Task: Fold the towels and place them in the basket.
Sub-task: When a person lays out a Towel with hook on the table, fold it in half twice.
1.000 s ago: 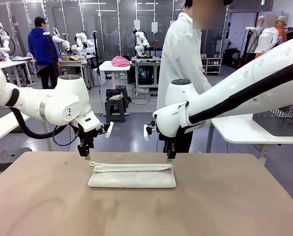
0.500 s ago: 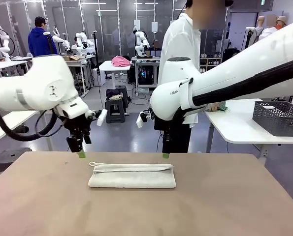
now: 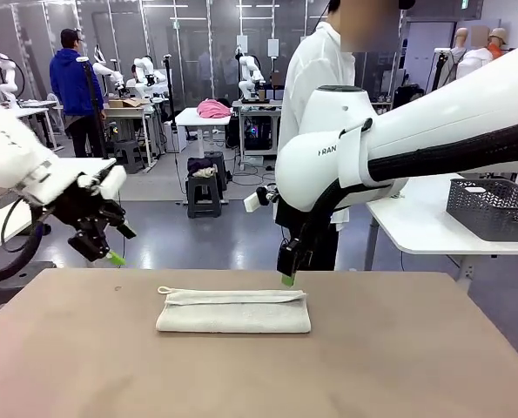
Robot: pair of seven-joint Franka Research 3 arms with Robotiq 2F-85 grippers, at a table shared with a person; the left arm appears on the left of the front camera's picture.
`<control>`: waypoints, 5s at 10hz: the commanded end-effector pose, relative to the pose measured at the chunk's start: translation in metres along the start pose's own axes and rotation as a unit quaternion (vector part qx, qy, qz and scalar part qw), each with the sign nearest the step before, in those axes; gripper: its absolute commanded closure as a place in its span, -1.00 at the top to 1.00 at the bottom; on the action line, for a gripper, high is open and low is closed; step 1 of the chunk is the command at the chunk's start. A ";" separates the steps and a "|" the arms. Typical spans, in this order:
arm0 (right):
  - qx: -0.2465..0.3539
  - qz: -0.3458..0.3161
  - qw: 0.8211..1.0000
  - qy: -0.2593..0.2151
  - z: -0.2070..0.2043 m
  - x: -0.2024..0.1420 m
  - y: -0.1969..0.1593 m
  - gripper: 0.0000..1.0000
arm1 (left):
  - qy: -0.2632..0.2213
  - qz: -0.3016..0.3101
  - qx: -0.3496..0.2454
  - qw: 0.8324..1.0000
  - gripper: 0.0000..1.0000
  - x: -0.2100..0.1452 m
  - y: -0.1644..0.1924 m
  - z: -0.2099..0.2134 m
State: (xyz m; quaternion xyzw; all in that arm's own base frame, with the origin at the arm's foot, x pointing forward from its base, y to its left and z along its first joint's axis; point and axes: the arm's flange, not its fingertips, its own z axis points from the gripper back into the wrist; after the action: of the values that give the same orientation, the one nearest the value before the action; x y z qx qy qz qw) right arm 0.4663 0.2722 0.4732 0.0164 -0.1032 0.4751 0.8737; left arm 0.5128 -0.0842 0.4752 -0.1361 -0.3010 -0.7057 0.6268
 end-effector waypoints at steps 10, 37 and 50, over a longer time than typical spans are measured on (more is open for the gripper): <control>-0.002 -0.330 0.941 -0.071 -0.032 -0.037 -0.022 1.00 | -0.165 0.099 -0.023 0.981 1.00 -0.064 -0.008 0.008; -0.024 -0.552 0.833 -0.010 -0.192 -0.011 -0.099 0.76 | -0.163 0.095 -0.018 0.982 1.00 -0.066 -0.009 0.005; -0.038 -0.540 0.841 0.020 -0.206 0.005 -0.092 0.00 | -0.163 0.095 -0.018 0.982 1.00 -0.066 -0.009 0.005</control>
State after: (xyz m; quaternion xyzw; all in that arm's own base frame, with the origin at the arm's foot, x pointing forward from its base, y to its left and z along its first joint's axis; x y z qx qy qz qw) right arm 0.5748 0.2426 0.2897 0.0442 -0.0791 -0.0554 0.9943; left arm 0.5160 -0.0270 0.4378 -0.2889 -0.3727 -0.6151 0.6319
